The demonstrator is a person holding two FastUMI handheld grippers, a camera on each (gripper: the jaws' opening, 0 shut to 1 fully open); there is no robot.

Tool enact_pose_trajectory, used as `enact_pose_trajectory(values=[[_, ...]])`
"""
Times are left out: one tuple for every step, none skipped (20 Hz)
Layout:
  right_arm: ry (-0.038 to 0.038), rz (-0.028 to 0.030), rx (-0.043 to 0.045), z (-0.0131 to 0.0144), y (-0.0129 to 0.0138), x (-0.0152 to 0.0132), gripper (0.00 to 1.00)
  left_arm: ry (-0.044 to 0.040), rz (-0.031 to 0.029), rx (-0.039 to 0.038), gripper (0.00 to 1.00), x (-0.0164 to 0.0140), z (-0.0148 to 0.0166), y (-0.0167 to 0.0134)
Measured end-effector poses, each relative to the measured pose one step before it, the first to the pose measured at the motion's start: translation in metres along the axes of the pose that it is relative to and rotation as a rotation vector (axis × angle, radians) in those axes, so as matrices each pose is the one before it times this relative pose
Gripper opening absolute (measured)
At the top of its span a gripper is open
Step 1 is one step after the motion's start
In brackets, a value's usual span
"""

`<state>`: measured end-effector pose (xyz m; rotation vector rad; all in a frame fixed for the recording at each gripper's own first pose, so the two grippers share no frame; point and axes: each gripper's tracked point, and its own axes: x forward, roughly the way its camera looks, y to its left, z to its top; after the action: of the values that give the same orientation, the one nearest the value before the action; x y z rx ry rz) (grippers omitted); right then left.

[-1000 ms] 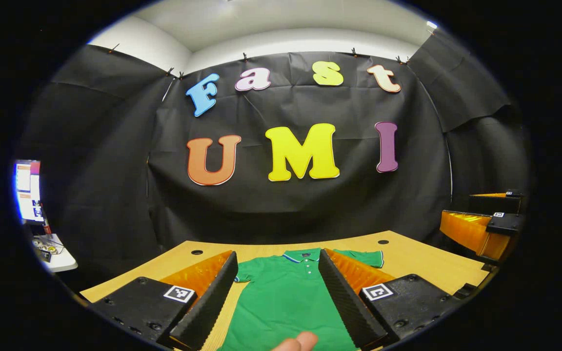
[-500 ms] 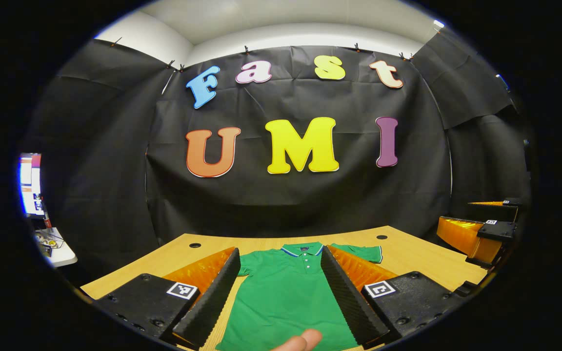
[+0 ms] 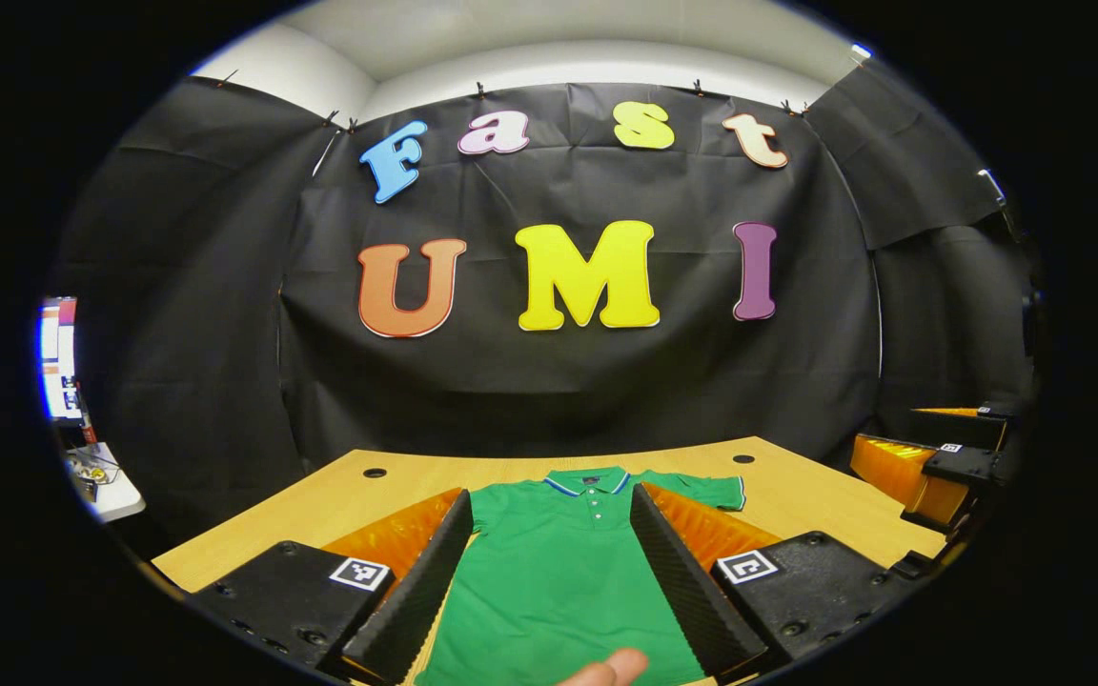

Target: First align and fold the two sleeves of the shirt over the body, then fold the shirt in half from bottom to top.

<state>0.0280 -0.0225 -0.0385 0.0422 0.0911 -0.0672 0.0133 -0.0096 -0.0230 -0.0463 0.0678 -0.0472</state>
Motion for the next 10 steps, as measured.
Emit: enact_pose_trajectory(values=[[-0.00235,-0.00488,0.0145,0.00229,-0.00166,0.00509,0.95,0.00601,-0.00525,-0.0003,1.0,0.00055,-0.00212,-0.00188],[0.00311,-0.00255,0.01184,-0.00024,-0.00075,0.00535,0.95,0.00438,-0.00246,0.00468,1.0,0.00068,-0.00192,0.00063],[0.00838,-0.00177,0.00716,0.00026,-0.00052,0.00445,0.95,0.00235,0.00014,0.00291,1.0,0.00173,-0.00046,0.00033],[-0.00116,-0.00285,0.01057,0.00245,-0.00154,0.00586,0.95,0.00644,0.00337,-0.00277,1.0,0.00202,-0.00159,0.00124],[-0.01068,-0.00546,0.00609,0.00578,-0.00406,0.00753,0.95,0.00817,0.00568,-0.00468,1.0,0.00182,-0.00276,0.00145],[-0.00955,-0.0188,-0.00169,0.00407,-0.00708,0.00916,0.95,0.00532,0.00428,-0.00397,1.0,0.00111,-0.00284,0.00105],[-0.0091,-0.02079,-0.00555,0.00398,-0.00779,0.01304,0.95,0.00509,0.0042,-0.00081,1.0,0.00184,-0.00203,0.0004],[-0.00677,-0.02285,-0.00044,0.00201,-0.00692,0.01508,0.95,-0.00097,0.00319,0.00314,1.0,0.00316,-0.00005,0.00086],[0.00154,-0.01377,0.00142,0.00082,-0.00459,0.01731,0.95,-0.00126,0.00467,0.0082,1.0,0.00223,-0.00128,-0.00009],[-0.001,-0.0101,-0.00526,-0.00154,-0.002,0.02055,0.95,0.00269,0.00627,0.00703,1.0,0.00371,-0.00231,0.00064]])
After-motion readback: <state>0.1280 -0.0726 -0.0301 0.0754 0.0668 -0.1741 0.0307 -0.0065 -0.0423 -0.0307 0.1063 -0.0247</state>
